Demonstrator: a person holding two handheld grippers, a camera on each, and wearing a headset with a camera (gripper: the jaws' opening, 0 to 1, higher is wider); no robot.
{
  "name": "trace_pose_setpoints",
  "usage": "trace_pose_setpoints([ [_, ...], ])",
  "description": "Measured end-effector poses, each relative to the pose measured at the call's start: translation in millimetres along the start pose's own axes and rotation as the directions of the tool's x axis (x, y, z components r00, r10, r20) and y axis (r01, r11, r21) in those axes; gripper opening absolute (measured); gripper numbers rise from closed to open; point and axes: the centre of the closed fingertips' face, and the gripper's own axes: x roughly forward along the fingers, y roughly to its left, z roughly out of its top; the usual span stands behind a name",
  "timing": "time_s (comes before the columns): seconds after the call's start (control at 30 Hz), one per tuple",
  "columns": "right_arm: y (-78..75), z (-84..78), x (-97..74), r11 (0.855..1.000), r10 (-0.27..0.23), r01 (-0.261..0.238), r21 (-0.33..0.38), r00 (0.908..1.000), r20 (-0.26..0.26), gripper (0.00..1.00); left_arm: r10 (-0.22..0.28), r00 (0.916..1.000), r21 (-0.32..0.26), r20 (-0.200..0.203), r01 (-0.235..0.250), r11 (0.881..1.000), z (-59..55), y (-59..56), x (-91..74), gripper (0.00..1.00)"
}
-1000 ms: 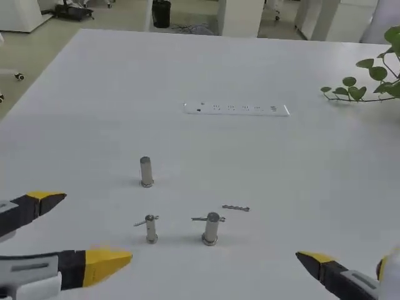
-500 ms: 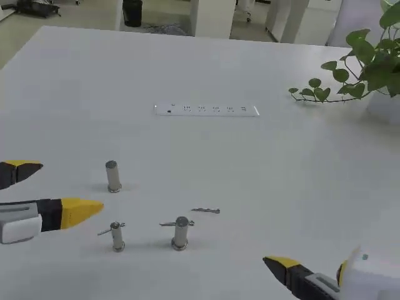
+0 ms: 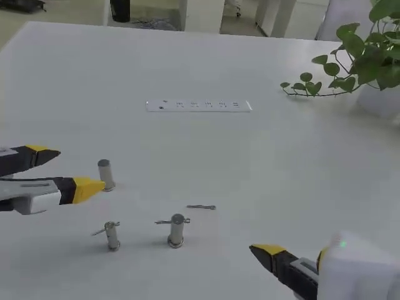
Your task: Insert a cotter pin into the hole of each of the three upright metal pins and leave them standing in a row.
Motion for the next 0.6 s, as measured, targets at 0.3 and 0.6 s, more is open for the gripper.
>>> trace_pose_setpoints([
  [0.3, -1.6, -3.0, -0.3, 1.000, -0.003, 0.003, 0.004, 1.0000, -0.008, 0.91, -0.022, 0.9994, 0.103, -0.025, 0.025, 0.994, -8.5, 0.1, 27.7, 0.47],
  [0.6, -3.4, -3.7, 2.8, 1.000, -0.005, 0.005, 0.017, 0.9999, -0.014, 0.90, -0.014, 0.9969, 0.105, -0.077, 0.022, 0.994, -24.4, 5.6, 54.9, 0.36],
])
